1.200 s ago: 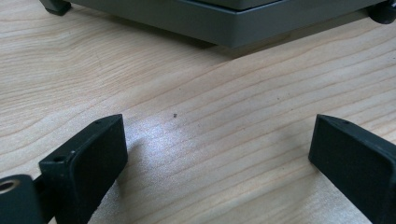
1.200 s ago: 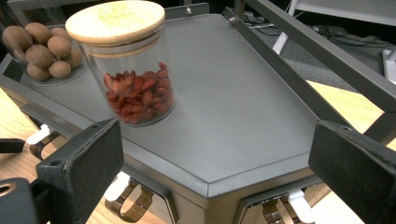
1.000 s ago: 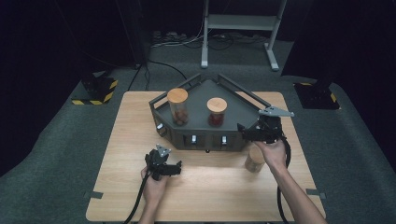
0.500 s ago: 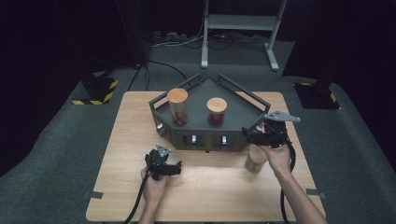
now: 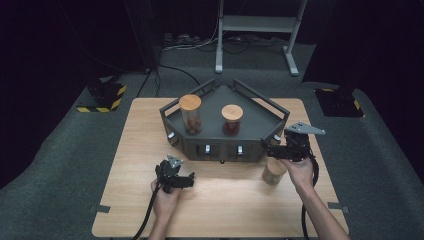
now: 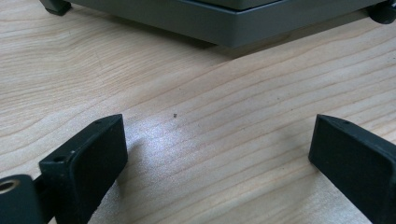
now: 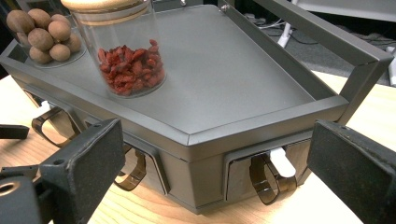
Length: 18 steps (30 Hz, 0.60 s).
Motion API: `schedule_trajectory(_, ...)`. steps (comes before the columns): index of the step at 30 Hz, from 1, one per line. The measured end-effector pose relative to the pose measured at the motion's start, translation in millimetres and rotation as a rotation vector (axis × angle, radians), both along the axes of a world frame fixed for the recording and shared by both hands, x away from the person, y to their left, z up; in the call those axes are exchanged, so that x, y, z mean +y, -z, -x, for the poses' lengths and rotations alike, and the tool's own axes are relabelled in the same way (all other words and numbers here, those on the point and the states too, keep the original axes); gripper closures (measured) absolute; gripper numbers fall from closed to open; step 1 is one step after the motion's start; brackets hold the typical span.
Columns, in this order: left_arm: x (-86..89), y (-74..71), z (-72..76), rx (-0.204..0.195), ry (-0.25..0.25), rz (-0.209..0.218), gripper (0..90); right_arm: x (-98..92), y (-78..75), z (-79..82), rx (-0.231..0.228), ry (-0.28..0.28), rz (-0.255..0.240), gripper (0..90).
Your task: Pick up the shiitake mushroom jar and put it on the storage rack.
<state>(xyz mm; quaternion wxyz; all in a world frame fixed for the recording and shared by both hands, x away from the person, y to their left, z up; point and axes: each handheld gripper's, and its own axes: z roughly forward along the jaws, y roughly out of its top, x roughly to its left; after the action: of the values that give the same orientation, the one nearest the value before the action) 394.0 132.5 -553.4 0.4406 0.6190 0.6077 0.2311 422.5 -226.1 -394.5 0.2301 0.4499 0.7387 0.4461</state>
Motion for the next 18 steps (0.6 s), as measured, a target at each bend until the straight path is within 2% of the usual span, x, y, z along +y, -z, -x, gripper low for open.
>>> schedule_trajectory(18, 0.0, 0.0, 0.0, 0.0, 0.0, 0.0, 4.2, -9.3, 9.1, 8.1, -0.005, 0.009, -0.019, 3.9)
